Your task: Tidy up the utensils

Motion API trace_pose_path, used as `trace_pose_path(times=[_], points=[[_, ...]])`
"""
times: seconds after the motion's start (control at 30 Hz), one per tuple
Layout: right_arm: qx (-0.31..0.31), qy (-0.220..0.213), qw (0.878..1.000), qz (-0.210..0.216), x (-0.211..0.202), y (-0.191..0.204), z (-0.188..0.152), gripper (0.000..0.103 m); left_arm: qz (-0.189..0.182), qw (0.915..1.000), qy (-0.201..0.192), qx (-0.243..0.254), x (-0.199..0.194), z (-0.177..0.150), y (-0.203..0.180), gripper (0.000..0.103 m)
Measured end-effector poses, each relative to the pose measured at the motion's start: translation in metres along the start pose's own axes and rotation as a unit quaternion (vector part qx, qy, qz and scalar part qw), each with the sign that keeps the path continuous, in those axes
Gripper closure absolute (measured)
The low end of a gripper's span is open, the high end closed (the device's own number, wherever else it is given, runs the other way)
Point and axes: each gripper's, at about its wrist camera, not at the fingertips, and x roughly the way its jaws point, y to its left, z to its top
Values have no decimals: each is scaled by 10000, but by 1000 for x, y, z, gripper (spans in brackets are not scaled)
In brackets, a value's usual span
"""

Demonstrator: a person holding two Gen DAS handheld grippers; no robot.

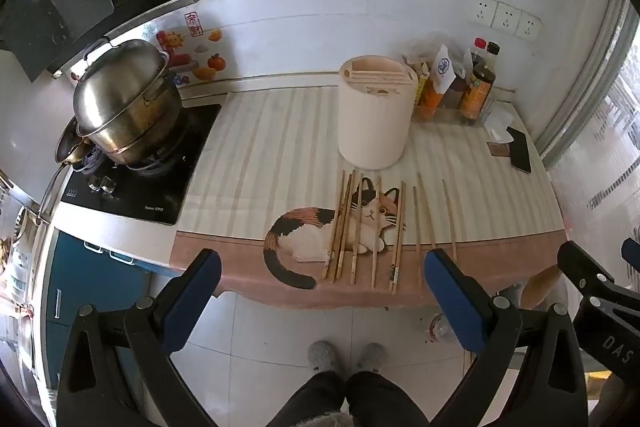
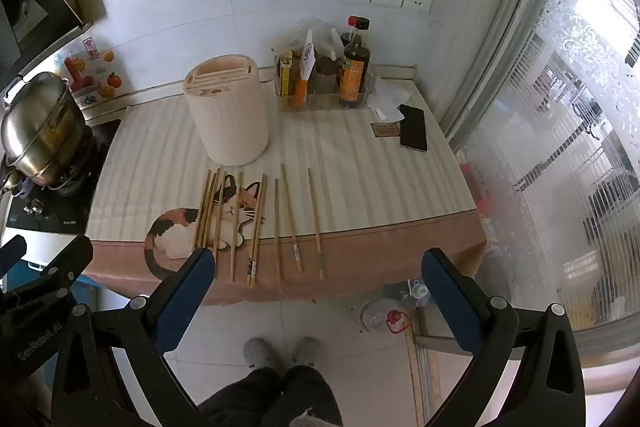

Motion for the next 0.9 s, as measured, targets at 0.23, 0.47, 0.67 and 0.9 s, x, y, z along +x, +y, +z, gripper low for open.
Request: trace_pose_path(times=[0.23,0.47,0.67,0.9], points=[[-1,25,10000,9,1,0,1,0,36,10000,17,26,1,2,-5,0],[12,54,10000,-34,6,-8,3,0,56,10000,15,58,2,-1,-8,0],[57,65,10000,-38,6,-10,1,0,23,9999,10,129,2,0,-3,0],[43,69,9999,-68,4,-12,1,0,14,9999,-17,158,-2,-1,-3,0]])
